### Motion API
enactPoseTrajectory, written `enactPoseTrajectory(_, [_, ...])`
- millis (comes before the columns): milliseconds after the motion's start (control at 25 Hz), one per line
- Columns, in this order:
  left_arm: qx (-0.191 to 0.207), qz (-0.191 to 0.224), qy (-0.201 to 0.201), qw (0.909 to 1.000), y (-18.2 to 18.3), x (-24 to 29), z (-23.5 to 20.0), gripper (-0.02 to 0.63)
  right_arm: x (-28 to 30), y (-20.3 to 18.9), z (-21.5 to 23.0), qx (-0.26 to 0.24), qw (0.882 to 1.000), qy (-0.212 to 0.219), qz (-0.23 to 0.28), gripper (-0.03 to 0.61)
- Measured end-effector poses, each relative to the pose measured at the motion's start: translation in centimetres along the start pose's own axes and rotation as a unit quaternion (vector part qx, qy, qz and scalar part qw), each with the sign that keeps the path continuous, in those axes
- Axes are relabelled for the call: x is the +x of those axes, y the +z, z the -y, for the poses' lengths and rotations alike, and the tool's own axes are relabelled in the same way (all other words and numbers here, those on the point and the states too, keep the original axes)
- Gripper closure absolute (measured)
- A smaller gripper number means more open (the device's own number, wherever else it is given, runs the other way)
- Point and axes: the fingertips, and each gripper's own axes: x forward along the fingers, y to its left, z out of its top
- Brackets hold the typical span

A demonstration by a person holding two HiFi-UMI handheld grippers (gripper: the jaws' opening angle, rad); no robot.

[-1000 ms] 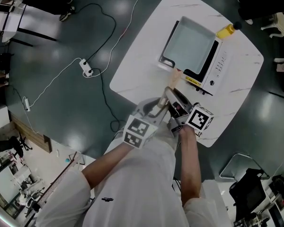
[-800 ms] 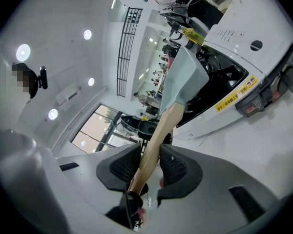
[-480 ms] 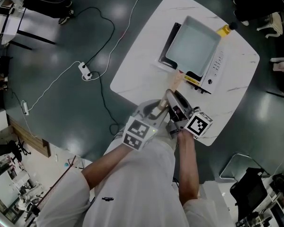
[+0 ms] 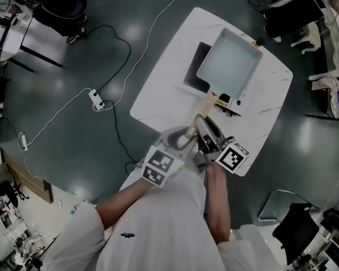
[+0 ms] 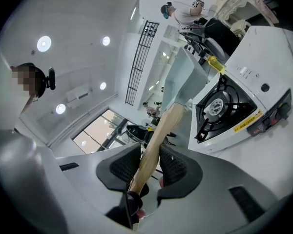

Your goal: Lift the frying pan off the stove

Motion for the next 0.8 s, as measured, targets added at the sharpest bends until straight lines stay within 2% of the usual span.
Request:
enactPoseTrajectory(400, [0.044, 0.027, -0.027, 0.9983, 3.1, -4.8, 2.9, 0.492, -1.9, 0.8, -6.5, -0.042, 0.998, 0.019, 0.041, 0.466])
enactPoseTrajectory(800, [0.063, 0.045, -0.042, 0.9961, 5.0, -7.0, 4.2, 0.494, -2.7, 1.6, -10.2, -0.088, 0.994, 0.019, 0.064, 0.466])
